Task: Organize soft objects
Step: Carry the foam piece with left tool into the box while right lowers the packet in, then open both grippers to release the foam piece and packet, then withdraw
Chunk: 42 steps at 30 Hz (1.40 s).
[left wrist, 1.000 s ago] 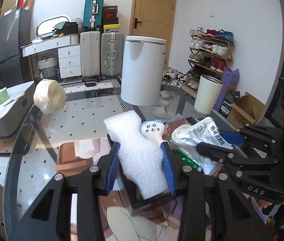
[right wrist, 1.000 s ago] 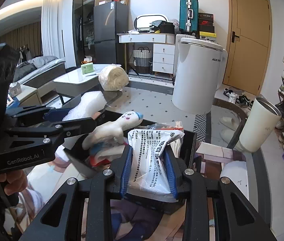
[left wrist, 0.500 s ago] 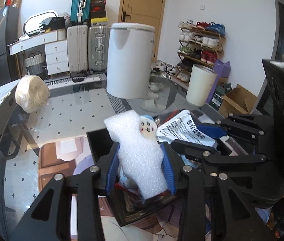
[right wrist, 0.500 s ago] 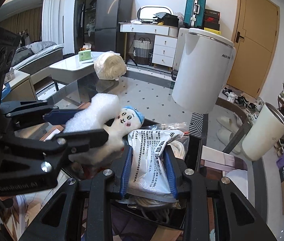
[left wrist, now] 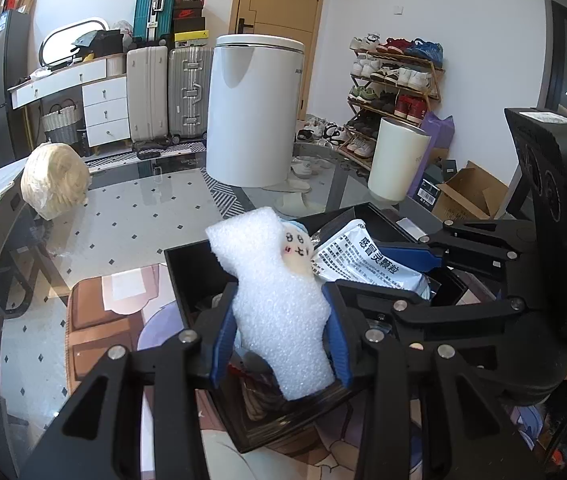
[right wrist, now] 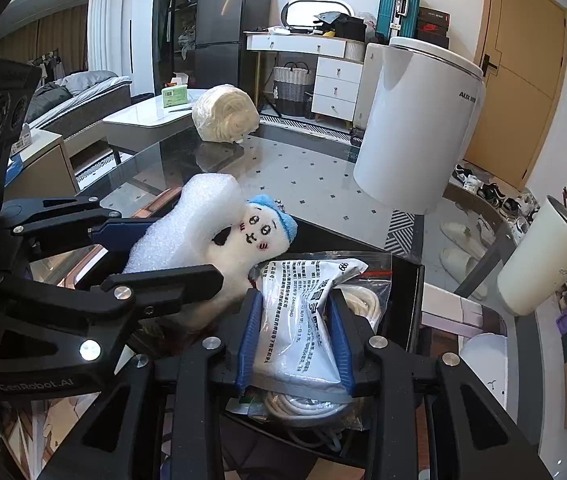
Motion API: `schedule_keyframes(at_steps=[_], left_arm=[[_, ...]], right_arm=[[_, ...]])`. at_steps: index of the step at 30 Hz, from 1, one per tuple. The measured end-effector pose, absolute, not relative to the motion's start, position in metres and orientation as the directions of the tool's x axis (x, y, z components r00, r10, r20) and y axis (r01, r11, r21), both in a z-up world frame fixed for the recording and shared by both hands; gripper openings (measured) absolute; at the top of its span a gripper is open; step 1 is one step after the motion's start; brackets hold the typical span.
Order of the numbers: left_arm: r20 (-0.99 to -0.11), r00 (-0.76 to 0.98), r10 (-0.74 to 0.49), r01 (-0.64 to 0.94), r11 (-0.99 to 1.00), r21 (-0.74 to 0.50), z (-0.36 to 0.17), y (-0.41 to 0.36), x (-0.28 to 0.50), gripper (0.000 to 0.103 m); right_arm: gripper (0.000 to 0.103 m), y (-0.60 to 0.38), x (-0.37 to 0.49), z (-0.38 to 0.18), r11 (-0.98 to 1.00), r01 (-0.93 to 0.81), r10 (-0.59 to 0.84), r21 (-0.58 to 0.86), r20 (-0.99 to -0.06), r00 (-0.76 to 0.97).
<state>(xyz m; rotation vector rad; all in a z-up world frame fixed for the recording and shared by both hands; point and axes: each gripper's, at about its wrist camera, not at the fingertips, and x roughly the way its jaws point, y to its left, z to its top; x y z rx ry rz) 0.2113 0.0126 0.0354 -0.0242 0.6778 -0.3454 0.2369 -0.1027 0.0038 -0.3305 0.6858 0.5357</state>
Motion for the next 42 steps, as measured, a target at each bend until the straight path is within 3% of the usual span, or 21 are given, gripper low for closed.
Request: schedule_keyframes(at_steps=[4,7,10,15,17,19,21,22,23,34,42], left_arm=[[-0.619,0.723,-0.305,0.299,0.947,-0.118,0.036,0.012,0.21,0.041],[-0.624,0.721,-0.3,0.289,0.95,-0.122,0.035,0.013,0.208,0.045],[-0.616,0.73,-0.296,0.287,0.951,-0.117,0.036,0.012,0.201,0.063],[-0.594,0.753,-0.284,0.268,0.956,-0.117,0.041,0.011,0.186,0.068],[-0.585,0.76,-0.283,0.262,0.957,-0.122,0.042,0.012,0.18,0.085],[-0.572,0.771,-0.281,0.253,0.959,-0.13,0.045,0.013,0.174,0.091],[-0.554,0.791,-0.261,0.227,0.965,-0.131,0.049,0.014,0.165,0.092],[-0.544,0.798,-0.26,0.221,0.966,-0.137,0.049,0.016,0.161,0.099],[-0.54,0.801,-0.258,0.215,0.966,-0.141,0.049,0.017,0.16,0.103],[-0.495,0.857,-0.143,0.066,0.983,-0.17,0.044,0.032,0.131,0.103],[-0.459,0.884,-0.089,0.043,0.993,-0.11,0.039,0.024,0.12,0.103]], right_arm=[[0.038,-0.107,0.234,0.005,0.806,-0.582,0.38,-0.108,-0.659,0.649],[0.05,-0.116,0.225,0.008,0.808,-0.581,0.396,-0.103,-0.636,0.663],[0.053,-0.127,0.216,0.012,0.817,-0.571,0.408,-0.085,-0.614,0.676],[0.078,-0.145,0.206,0.014,0.84,-0.539,0.407,-0.056,-0.592,0.696],[0.085,-0.151,0.201,0.016,0.846,-0.531,0.411,-0.047,-0.577,0.706],[0.088,-0.155,0.195,0.018,0.849,-0.527,0.414,-0.042,-0.567,0.712],[0.098,-0.159,0.188,0.019,0.852,-0.523,0.418,-0.037,-0.555,0.72],[0.1,-0.161,0.185,0.019,0.851,-0.524,0.424,-0.032,-0.548,0.722],[0.102,-0.164,0.181,0.019,0.85,-0.525,0.432,-0.025,-0.536,0.725],[0.102,-0.175,0.158,0.012,0.847,-0.532,0.479,0.011,-0.45,0.753],[0.102,-0.165,0.143,0.01,0.825,-0.562,0.496,-0.049,-0.412,0.764]])
